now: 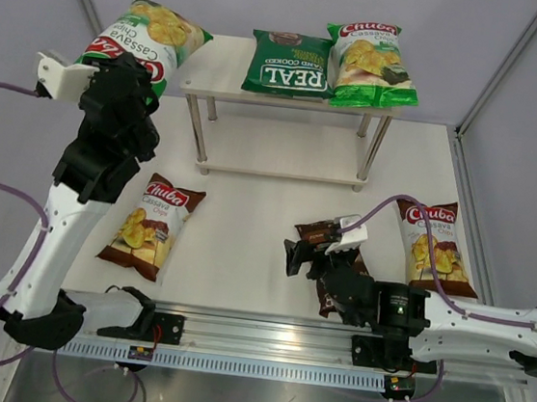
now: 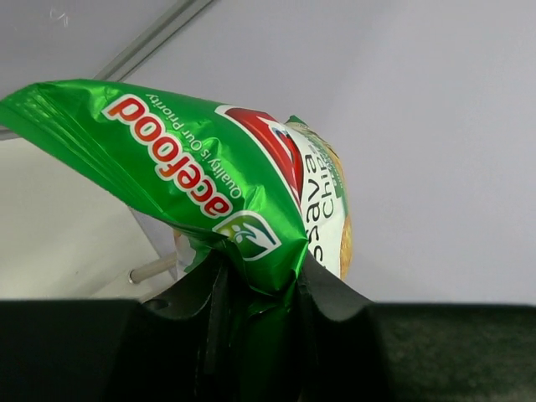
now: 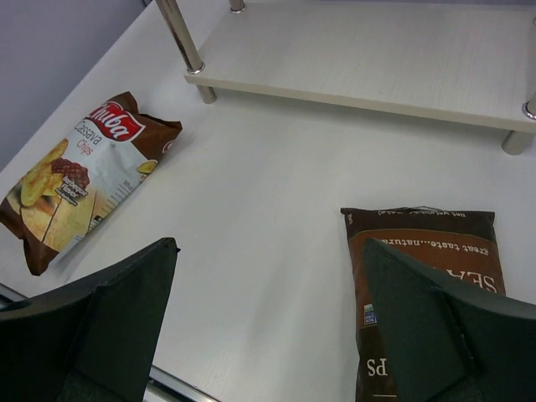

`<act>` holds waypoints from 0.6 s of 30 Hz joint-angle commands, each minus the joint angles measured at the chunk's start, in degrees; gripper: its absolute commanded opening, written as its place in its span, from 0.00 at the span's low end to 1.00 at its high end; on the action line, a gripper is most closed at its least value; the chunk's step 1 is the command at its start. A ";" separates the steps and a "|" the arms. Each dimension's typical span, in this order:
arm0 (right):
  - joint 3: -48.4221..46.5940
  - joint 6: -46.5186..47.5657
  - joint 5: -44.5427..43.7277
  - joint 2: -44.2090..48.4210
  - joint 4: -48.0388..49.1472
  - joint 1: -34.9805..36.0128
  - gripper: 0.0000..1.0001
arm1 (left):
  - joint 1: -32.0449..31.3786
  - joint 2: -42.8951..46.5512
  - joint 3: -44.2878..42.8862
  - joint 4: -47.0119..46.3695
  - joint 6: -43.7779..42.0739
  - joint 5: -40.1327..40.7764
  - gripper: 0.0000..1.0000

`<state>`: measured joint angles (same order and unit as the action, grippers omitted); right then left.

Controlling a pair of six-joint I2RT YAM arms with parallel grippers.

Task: Place and organize the chips bags onto the shelf

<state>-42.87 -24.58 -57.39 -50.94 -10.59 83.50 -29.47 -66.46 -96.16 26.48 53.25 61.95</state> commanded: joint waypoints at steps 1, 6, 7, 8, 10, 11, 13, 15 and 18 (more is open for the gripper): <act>0.86 -2.76 -1.24 4.61 -1.89 0.17 1.00 | 4.50 -4.64 -6.40 -5.38 6.07 -5.68 0.05; 2.35 1.28 0.87 10.84 1.18 0.08 0.99 | 5.13 -11.40 -6.59 -15.28 7.31 -5.18 0.07; 2.44 1.37 1.13 11.56 1.36 0.17 0.99 | 5.22 -12.29 -6.67 -16.62 7.22 -4.83 0.08; 2.44 1.46 1.48 12.17 1.27 0.17 1.00 | 5.22 -13.16 -6.59 -17.85 7.30 -4.56 0.09; 2.44 1.81 1.66 13.49 1.27 0.17 1.00 | 5.22 -15.98 -6.58 -21.64 7.30 -4.13 0.09; 2.62 1.73 2.27 13.93 1.27 0.17 0.99 | 5.22 -17.03 -6.76 -22.69 6.95 -4.21 0.10; 2.97 2.34 2.89 14.90 1.89 0.17 0.99 | 5.22 -19.57 -7.98 -23.84 6.86 -3.95 0.10; 3.50 3.04 3.60 15.86 2.41 0.08 1.00 | 5.22 -20.81 -8.52 -23.50 7.83 -3.86 0.09; 4.11 3.13 4.03 17.44 2.42 0.08 0.99 | 5.22 -23.01 -8.34 -23.93 8.97 -3.33 0.09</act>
<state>-39.27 -22.26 -53.87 -34.89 -10.63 83.50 -24.56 -89.19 -100.92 10.59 59.00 56.58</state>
